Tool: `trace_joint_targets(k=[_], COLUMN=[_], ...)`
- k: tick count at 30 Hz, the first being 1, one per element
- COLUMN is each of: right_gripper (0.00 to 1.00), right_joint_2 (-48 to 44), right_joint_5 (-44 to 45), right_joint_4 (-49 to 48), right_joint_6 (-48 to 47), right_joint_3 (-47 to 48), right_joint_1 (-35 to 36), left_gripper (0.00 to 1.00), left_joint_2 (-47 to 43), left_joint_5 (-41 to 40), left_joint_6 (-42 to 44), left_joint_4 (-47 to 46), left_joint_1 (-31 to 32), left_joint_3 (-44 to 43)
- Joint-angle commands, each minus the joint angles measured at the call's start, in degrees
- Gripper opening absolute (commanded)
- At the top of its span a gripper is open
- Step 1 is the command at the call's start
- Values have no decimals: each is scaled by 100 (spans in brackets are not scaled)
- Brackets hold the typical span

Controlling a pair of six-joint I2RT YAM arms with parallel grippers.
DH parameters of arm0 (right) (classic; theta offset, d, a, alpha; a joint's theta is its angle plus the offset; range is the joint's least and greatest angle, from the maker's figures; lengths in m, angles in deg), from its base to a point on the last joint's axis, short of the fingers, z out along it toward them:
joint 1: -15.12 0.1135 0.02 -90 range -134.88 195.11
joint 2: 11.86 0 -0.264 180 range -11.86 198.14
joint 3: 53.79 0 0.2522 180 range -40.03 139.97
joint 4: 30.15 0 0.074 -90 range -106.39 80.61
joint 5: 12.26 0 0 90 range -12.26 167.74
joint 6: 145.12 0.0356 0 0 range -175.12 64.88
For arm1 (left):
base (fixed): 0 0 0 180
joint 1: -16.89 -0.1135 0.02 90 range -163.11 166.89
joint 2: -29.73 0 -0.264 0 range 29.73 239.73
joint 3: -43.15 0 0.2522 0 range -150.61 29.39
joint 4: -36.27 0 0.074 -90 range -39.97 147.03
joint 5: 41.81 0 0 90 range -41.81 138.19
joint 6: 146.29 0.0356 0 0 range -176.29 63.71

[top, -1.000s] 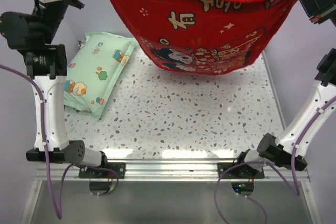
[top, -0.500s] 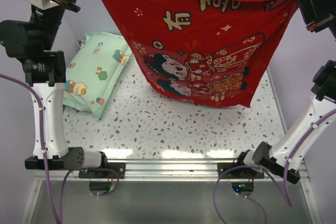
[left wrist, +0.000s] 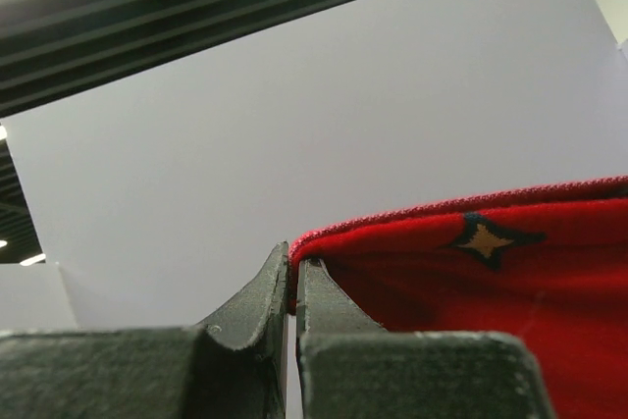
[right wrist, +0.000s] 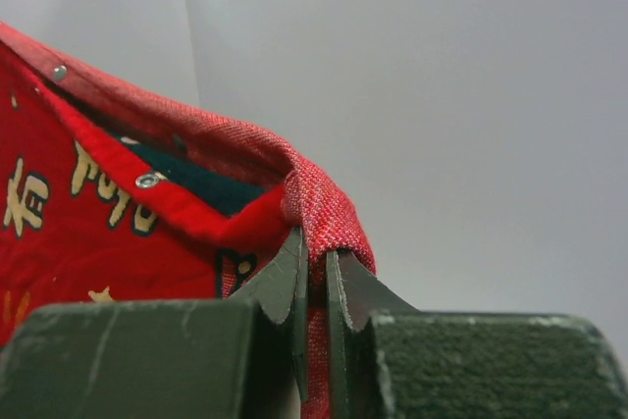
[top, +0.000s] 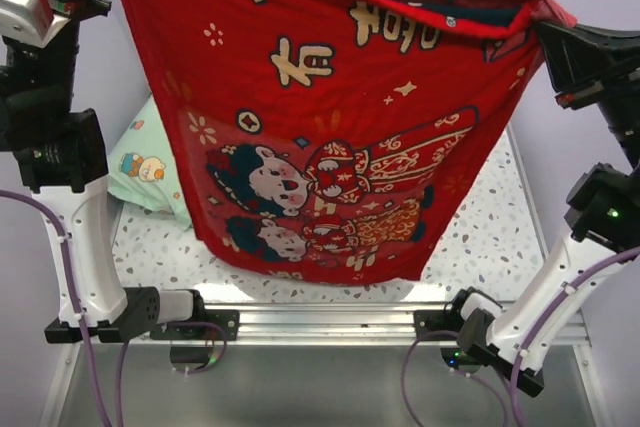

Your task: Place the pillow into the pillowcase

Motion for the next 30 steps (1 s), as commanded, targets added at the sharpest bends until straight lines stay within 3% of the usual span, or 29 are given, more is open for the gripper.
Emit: trace_joint_targets(k=[1, 5, 10, 13, 14, 18, 19, 20, 21, 23, 25, 27, 28, 30], right_gripper=[0, 0, 0, 0, 0, 0, 9, 27, 52, 86, 88, 88, 87, 80], right_joint_2=[74, 205, 557, 855, 952, 1741, 1866, 1980, 2182, 2324, 2150, 1912, 1763, 1657], right_joint_5=[484, 634, 695, 1668, 2236, 3040, 3138, 3278, 3462, 3779, 3789, 3457, 2985, 2858], right_joint_4=[394, 1280, 2521, 2813, 2830, 3102, 3294, 3775, 4067, 5039, 5282, 5239, 5308, 5615], right_joint_6=[-416, -1181, -2697, -3448, -3589, -4196, -4658, -4820, -5039, -5918, -6531, -6710, -7007, -7254], right_joint_3=[-682, -1507, -2580, -3012, -3030, -2601, -2469, -2354, -2170, -1923, -1870, -2097, -2133, -2282], right_joint_1=[-81, -38, 278, 341, 341, 341, 341, 341, 341, 341, 340, 358, 506, 875], left_gripper=[0, 0, 0, 0, 0, 3, 19, 54, 70, 100, 100, 100, 100, 100], left_joint_2=[268, 1120, 2447, 3606, 4314, 5603, 5692, 5684, 5588, 5099, 4640, 3797, 3516, 2751], left_joint_5=[-402, -59, -277, -655, -734, -1016, -947, -911, -1041, -1122, -1175, -1210, -1140, -895], left_joint_6=[138, -118, 821, 1059, 1173, 1560, 1630, 1718, 1736, 1623, 1596, 1447, 1385, 1175], left_joint_4=[-58, 119, 199, 409, 523, 446, 410, 427, 567, 917, 1848, 2584, 2850, 3586], left_joint_1=[-119, 91, 1137, 1533, 1603, 1981, 2017, 2061, 2131, 2132, 2105, 2088, 2079, 2079], left_joint_3=[55, 283, 477, -127, -765, -1869, -1878, -1783, -1677, -1240, -844, 122, 447, 1414])
